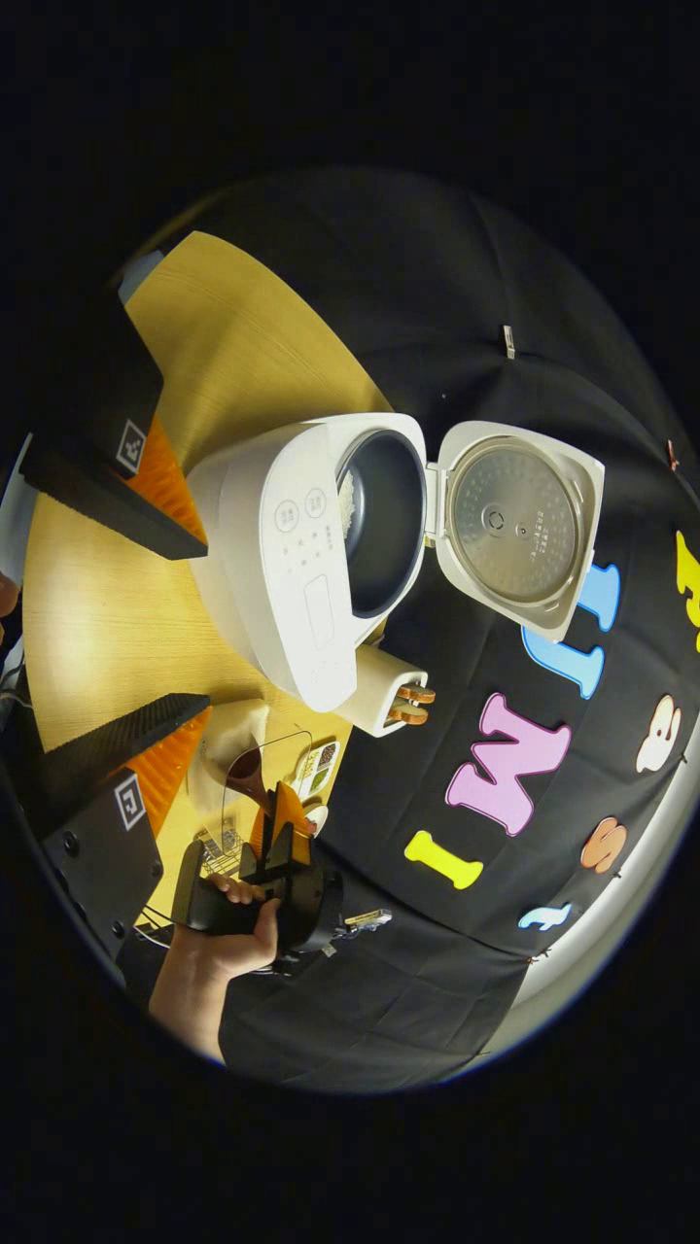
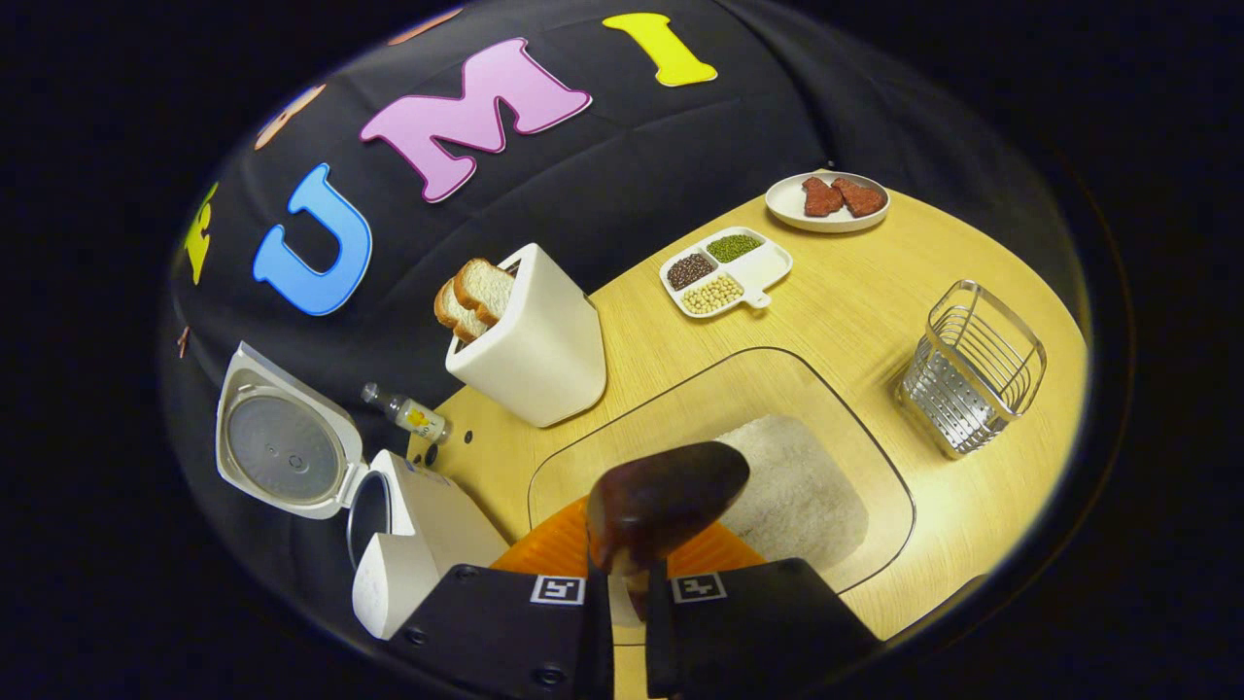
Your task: Close the left gripper, press the button to open the rice cooker; take a wooden spoon from the chopstick holder with the right hand, scoop a spoonful of rice and pour it into the rice cooker, then put the wooden spoon back into the chopstick holder.
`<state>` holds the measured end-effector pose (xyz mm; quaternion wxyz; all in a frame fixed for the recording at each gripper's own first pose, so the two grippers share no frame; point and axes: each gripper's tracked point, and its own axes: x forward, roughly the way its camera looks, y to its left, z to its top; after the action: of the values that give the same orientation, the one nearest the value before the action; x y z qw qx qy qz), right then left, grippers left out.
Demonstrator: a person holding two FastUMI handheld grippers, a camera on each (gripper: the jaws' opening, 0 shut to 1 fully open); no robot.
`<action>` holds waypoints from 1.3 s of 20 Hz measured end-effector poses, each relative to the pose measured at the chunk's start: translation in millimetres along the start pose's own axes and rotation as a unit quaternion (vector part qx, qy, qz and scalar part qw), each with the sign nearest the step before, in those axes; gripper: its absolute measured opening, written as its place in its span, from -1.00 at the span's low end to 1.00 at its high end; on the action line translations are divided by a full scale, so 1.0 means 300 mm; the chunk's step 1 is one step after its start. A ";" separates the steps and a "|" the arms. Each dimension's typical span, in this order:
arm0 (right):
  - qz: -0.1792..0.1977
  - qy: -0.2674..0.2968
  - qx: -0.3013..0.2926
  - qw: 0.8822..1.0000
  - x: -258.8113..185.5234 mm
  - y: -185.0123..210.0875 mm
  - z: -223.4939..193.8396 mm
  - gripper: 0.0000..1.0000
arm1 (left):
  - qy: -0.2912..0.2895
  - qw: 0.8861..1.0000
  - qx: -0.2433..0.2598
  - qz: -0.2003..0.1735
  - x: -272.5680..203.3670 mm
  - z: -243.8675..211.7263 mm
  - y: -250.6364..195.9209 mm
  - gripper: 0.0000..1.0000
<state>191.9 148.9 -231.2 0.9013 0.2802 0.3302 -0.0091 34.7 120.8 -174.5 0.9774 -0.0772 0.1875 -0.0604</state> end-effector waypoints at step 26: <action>0.085 -0.026 0.274 0.958 -0.238 0.031 0.294 -0.65 | -0.027 0.999 0.041 0.022 -0.135 0.007 -0.073 0.92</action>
<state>190.1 99.6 -128.7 0.7956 0.5434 0.2661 -0.0302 -3.8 105.4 -154.4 0.9855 -0.0345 0.1599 -0.0444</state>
